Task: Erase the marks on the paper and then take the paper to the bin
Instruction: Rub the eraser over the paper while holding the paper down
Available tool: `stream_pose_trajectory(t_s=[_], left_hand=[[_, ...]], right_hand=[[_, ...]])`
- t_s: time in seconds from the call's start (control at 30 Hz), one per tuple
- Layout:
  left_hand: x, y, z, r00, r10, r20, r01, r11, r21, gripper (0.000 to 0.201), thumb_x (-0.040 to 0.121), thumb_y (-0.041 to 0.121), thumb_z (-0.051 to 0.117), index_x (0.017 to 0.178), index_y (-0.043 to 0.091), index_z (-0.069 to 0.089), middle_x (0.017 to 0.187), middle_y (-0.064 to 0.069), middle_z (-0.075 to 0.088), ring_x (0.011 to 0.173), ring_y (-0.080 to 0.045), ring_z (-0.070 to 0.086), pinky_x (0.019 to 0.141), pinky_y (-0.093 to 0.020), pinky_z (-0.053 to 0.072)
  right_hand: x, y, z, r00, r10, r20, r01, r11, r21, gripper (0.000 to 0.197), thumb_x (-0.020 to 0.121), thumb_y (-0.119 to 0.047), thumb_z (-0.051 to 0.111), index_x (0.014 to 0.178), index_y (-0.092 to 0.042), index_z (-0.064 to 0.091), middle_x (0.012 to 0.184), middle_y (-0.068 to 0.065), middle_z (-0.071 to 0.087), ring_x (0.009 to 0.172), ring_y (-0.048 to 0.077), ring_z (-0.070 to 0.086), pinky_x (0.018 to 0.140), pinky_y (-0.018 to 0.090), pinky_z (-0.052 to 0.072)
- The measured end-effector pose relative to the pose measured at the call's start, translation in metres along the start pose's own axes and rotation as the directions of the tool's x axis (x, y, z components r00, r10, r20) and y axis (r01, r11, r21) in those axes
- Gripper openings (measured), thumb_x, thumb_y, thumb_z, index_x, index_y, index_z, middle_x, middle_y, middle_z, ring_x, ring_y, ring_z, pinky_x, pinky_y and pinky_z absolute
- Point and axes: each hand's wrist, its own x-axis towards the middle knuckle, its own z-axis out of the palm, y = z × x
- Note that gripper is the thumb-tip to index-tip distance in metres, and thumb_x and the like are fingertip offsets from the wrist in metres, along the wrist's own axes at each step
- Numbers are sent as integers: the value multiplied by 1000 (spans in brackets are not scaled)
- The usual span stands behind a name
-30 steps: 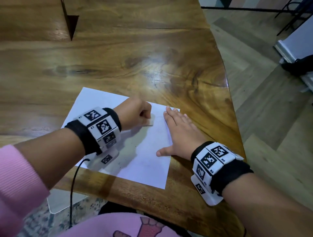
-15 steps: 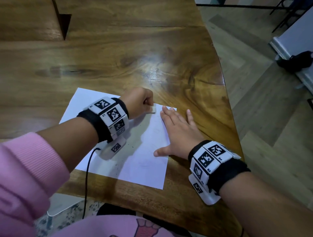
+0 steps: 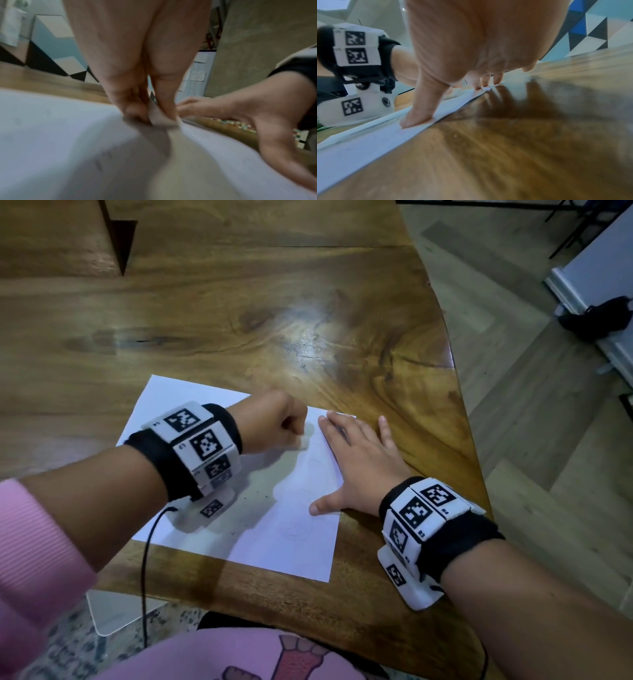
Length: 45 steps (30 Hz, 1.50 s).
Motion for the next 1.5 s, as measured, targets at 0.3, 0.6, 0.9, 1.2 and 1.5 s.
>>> stream_pose_trajectory(t_s=[0.3,0.6,0.9,1.2,1.5], left_hand=[[4,5,-3,999,-7,-37,7,1000,1,26,75,13,70,60,20,50,59,8,48,56,-11,44,48,-9,31],[10,14,1,986,-76,-150,73,997,-21,8,76,14,68,74,10,61,59,11,43,65,-17,45,51,-13,29],[12,20,1,961,-118,-248,119,993,-12,8,77,12,66,80,5,63,63,1,48,70,-18,46,48,-17,29],[12,18,2,961,-98,-260,97,995,-16,8,76,11,66,82,5,63,60,9,44,72,-17,46,51,-8,26],[-3,-1,-6,976,-93,-197,87,995,-41,11,75,16,71,80,9,65,62,11,48,69,-16,49,52,-14,32]], right_hand=[[1,1,2,1000,4,-1,-4,1000,16,128,56,-73,68,150,-25,-5,156,-12,-4,144,11,-6,113,51,-17],[2,-1,1,1000,7,2,-7,1000,0,129,56,-72,68,150,-24,-5,156,-10,-3,144,11,-5,114,51,-15],[2,-1,2,1000,5,3,-5,1000,-3,129,56,-73,68,150,-24,-5,157,-10,-4,144,11,-7,114,49,-16],[1,-1,1,1000,5,8,-5,1000,2,128,57,-72,68,150,-24,-6,157,-10,-5,145,11,-7,114,48,-16],[0,-1,2,1000,2,-1,-2,1000,20,129,58,-72,68,150,-23,-7,157,-10,-8,145,10,-10,114,41,-18]])
